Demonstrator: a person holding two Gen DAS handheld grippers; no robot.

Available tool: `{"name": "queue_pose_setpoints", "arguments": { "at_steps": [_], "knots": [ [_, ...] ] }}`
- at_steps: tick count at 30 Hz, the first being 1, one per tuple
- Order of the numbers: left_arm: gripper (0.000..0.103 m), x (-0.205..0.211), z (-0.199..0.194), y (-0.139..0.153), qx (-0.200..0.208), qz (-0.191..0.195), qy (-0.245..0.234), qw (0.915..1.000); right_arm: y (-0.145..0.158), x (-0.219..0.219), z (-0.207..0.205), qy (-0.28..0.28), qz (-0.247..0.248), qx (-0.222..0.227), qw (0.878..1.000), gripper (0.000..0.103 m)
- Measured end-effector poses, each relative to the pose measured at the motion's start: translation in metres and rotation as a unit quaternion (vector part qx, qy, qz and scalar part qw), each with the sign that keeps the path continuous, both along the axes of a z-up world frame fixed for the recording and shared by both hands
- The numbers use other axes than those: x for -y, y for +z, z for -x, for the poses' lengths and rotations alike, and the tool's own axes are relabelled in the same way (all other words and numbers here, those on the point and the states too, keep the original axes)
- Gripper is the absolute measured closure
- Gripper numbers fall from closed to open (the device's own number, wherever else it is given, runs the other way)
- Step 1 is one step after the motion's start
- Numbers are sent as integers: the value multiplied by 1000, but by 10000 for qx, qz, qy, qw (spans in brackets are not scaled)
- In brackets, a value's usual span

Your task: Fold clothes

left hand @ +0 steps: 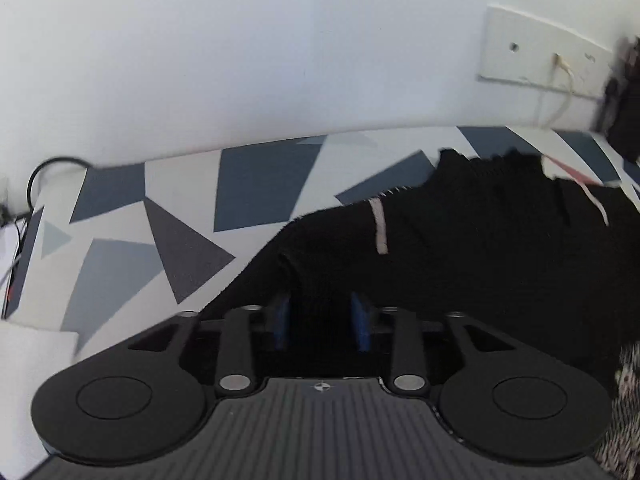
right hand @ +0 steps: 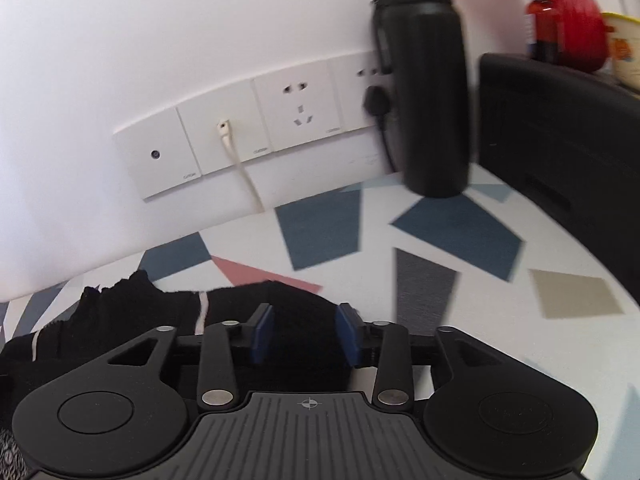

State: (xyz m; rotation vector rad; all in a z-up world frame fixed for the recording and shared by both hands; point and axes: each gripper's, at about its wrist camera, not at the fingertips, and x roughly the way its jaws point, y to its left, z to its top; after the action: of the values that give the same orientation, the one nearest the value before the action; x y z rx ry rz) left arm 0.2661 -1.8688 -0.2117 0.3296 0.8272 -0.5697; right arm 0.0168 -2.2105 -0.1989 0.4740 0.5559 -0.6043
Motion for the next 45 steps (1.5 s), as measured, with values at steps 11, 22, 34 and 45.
{"name": "queue_pose_setpoints", "arguments": {
  "at_steps": [11,22,34,45],
  "knots": [
    [50,-38,11,-4,-326,453,268,9981,-9,-75,60,718,461,-1047,9908,60],
    [49,-43,17,-3,-372,566,251,9974,-20,-47,70,-209,143,-981,9949,73],
    [29,-102,70,17,-365,675,13,9970,5,-85,75,-96,610,-1076,9923,5],
    [16,-190,111,24,50,-199,662,9976,-15,-146,48,543,747,-1417,9856,1]
  ]
}}
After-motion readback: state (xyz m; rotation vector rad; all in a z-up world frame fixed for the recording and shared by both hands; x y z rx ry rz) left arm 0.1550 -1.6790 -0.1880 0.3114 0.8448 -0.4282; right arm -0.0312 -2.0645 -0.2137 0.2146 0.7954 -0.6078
